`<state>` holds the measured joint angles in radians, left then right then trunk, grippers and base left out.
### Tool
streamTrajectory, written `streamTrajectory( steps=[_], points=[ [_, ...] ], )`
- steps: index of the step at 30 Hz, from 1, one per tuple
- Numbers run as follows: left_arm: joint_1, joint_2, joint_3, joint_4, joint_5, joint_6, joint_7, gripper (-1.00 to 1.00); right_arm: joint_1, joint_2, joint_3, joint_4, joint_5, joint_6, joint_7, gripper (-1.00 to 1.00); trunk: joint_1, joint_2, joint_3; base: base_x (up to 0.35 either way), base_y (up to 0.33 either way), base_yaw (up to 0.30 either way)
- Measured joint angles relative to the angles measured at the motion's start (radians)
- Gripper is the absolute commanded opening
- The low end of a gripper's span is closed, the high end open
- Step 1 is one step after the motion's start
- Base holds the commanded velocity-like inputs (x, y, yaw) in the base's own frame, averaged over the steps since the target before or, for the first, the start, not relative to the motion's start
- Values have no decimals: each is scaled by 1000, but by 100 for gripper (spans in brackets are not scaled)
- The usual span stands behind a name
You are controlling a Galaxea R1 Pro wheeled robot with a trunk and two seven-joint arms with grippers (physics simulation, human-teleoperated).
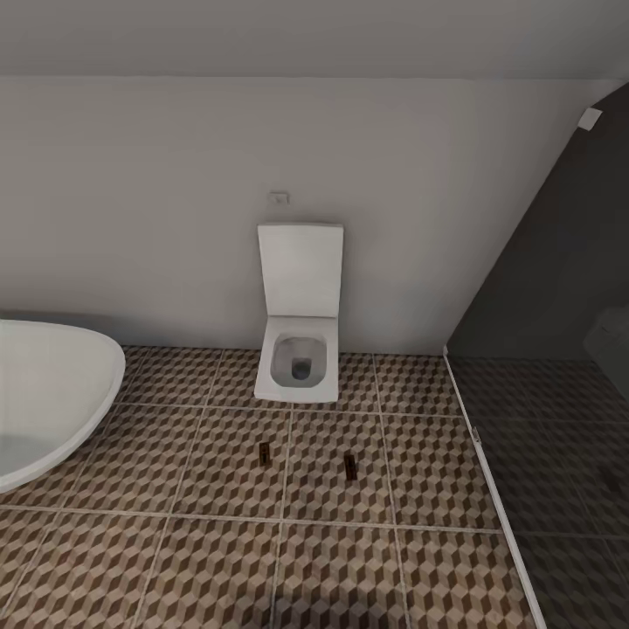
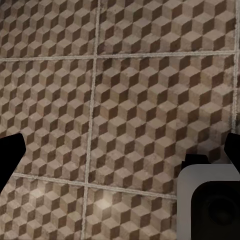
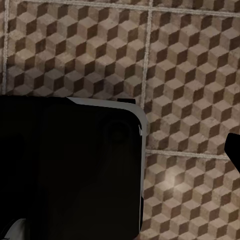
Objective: Take the four mousetraps from the cabinet in the bathroom and place them on the bathroom floor. Make sure all four end up on the same floor surface, and ensure that at least two of them are either under or directly next to the same bathroom sink.
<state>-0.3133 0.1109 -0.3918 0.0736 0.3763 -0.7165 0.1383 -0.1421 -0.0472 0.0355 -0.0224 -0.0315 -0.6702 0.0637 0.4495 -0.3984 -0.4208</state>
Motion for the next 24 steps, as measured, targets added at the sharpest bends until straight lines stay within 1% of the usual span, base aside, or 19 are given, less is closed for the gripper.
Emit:
streamTrajectory(
  steps=[24],
  points=[
    [0,0,0,0,0,0,0,100,0,0,0,0,0,0,0,100,0,0,0,0,0,0]
  ],
)
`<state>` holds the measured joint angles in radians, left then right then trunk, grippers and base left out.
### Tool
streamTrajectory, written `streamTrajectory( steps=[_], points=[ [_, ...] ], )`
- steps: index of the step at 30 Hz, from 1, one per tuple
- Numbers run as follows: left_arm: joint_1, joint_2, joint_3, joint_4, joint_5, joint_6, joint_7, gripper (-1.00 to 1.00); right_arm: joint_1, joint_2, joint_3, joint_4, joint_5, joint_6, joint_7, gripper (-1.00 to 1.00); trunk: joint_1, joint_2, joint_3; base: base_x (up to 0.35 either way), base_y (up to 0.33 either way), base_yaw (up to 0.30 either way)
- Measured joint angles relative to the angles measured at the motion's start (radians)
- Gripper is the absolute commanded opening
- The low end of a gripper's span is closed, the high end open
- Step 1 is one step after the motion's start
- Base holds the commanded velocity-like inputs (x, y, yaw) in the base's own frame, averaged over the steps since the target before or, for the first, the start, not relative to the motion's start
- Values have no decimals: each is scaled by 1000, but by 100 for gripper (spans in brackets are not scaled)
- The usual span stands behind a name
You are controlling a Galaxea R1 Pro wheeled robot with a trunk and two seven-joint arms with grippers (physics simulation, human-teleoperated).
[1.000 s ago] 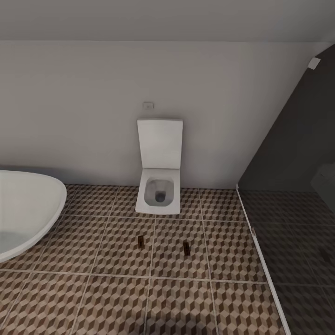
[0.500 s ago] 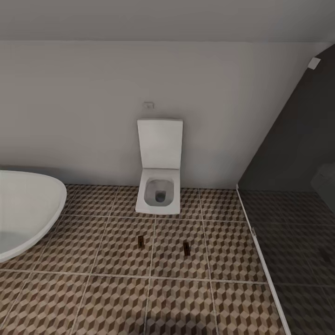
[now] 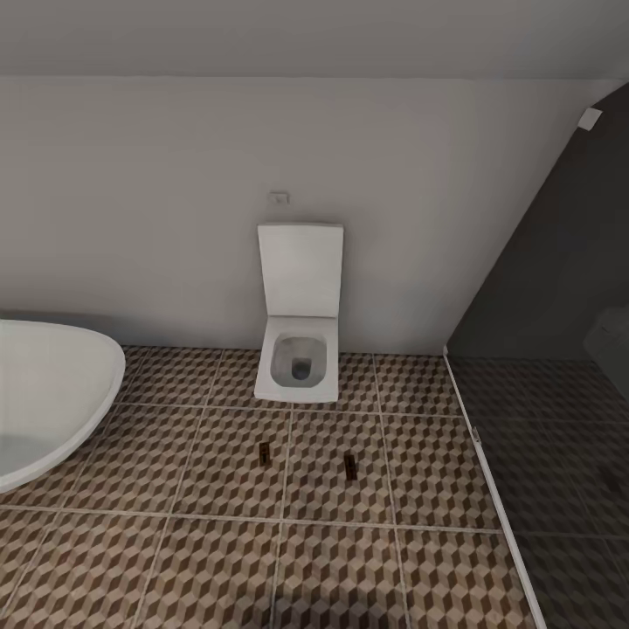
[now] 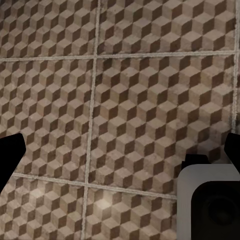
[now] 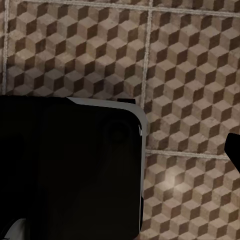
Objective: Take the four mousetraps from the cabinet in the bathroom and place them on the bathroom floor. Make sure all four end up on the same floor surface, and ensure that at least two of them are either under or directly next to the same bathroom sink.
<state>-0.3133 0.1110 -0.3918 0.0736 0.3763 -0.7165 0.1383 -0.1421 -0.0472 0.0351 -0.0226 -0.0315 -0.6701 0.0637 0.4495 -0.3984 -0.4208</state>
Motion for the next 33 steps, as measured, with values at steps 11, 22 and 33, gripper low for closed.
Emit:
streamTrajectory(
  steps=[11,22,33],
  points=[
    [0,0,0,0,0,0,0,100,0,0,0,0,0,0,0,100,0,0,0,0,0,0],
    [0,0,0,0,0,0,0,100,0,0,0,0,0,0,0,100,0,0,0,0,0,0],
    [0,0,0,0,0,0,0,100,0,0,0,0,0,0,0,100,0,0,0,0,0,0]
  ],
)
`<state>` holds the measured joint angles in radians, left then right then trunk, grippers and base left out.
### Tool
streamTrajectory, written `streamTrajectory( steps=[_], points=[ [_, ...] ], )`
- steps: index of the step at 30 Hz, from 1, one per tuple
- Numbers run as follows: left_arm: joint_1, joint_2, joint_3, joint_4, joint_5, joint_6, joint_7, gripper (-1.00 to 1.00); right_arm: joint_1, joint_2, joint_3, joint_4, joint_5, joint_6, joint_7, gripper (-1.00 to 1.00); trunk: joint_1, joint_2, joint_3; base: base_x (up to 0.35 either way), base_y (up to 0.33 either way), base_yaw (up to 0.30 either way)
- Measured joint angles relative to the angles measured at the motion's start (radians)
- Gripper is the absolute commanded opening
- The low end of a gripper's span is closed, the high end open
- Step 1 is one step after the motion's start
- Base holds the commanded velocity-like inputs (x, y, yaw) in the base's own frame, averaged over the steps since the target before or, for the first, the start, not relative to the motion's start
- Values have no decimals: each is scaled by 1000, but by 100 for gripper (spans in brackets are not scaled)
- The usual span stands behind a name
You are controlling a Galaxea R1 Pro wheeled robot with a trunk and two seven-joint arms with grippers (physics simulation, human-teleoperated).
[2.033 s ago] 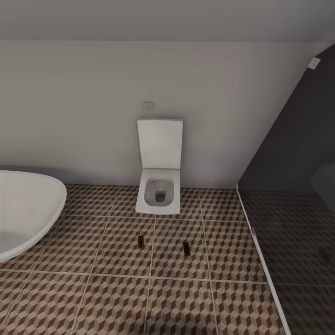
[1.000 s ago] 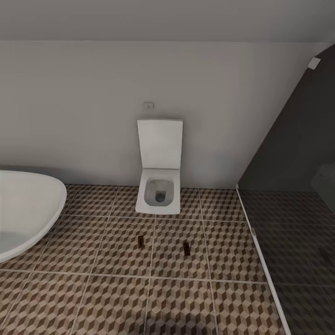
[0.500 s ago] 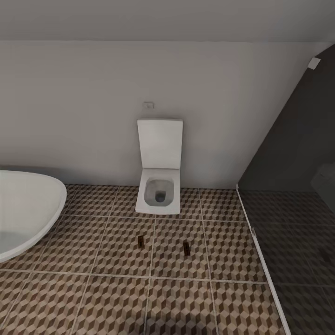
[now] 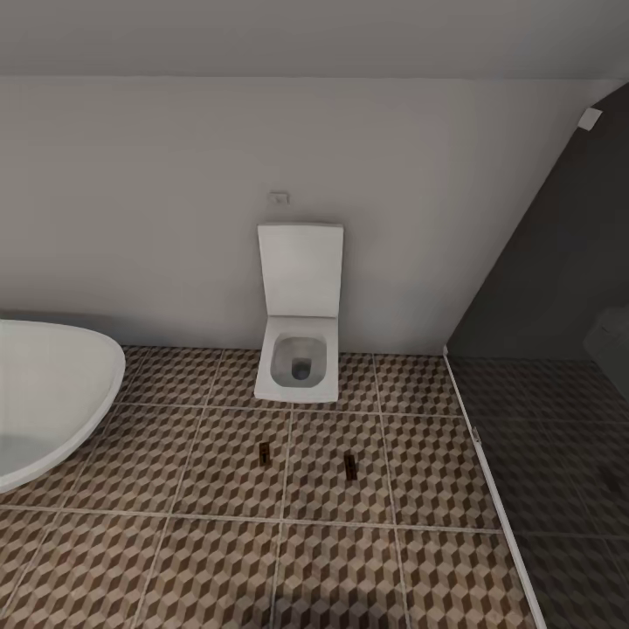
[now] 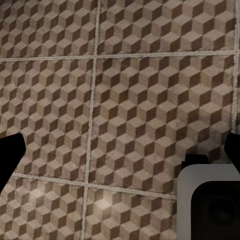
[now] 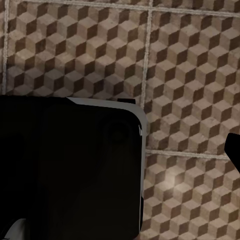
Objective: Take the four mousetraps from the cabinet in the bathroom and place them on the bathroom floor. Make sure all four end up on the same floor surface, and ensure that at least two of them are either under or directly next to the same bathroom sink.
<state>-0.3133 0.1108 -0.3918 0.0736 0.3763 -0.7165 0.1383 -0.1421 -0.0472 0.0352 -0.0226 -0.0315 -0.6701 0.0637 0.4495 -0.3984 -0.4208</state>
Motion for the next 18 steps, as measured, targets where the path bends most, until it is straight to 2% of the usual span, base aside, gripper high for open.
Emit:
streamTrajectory(
  steps=[18],
  points=[
    [0,0,0,0,0,0,0,100,0,0,0,0,0,0,0,100,0,0,0,0,0,0]
  ],
)
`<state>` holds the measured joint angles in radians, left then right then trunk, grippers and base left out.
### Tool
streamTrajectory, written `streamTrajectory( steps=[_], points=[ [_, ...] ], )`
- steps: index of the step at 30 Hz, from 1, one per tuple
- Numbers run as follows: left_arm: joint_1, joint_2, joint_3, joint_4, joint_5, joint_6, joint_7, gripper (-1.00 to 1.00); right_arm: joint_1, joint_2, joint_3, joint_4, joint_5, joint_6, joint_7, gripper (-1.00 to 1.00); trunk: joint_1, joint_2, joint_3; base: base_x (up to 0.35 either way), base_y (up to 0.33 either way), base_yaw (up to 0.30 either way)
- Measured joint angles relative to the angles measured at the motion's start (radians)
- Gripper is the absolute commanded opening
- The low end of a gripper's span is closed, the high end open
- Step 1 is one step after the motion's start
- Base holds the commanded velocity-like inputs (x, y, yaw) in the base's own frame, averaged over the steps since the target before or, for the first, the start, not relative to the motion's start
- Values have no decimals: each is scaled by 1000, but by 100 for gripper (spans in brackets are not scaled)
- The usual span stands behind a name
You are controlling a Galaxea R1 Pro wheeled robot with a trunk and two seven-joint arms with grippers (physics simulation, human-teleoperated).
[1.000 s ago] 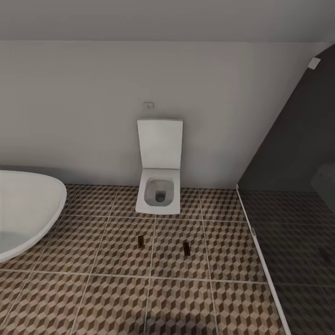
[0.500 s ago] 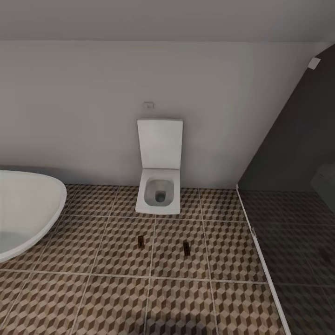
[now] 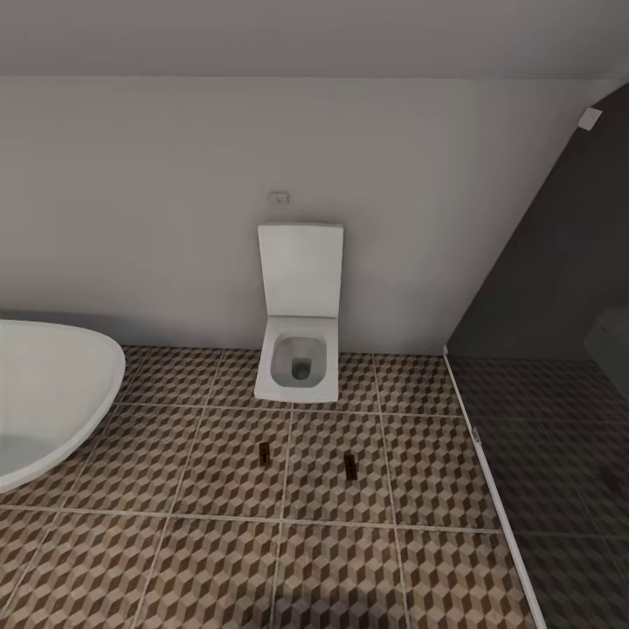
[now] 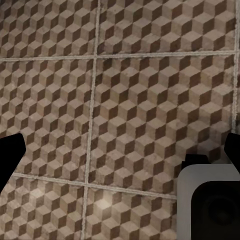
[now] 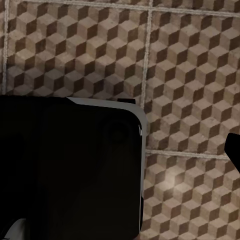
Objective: Take the four mousetraps from the cabinet in the bathroom and place them on the bathroom floor. Make sure all four end up on the same floor surface, and ensure that at least two of them are either under or directly next to the same bathroom sink.
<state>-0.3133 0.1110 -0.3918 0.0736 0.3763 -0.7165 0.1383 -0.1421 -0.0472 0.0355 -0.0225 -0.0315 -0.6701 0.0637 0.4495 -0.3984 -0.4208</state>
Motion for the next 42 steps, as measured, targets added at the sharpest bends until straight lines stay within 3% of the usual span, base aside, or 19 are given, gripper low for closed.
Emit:
streamTrajectory(
  steps=[42],
  points=[
    [0,0,0,0,0,0,0,100,0,0,0,0,0,0,0,100,0,0,0,0,0,0]
  ],
)
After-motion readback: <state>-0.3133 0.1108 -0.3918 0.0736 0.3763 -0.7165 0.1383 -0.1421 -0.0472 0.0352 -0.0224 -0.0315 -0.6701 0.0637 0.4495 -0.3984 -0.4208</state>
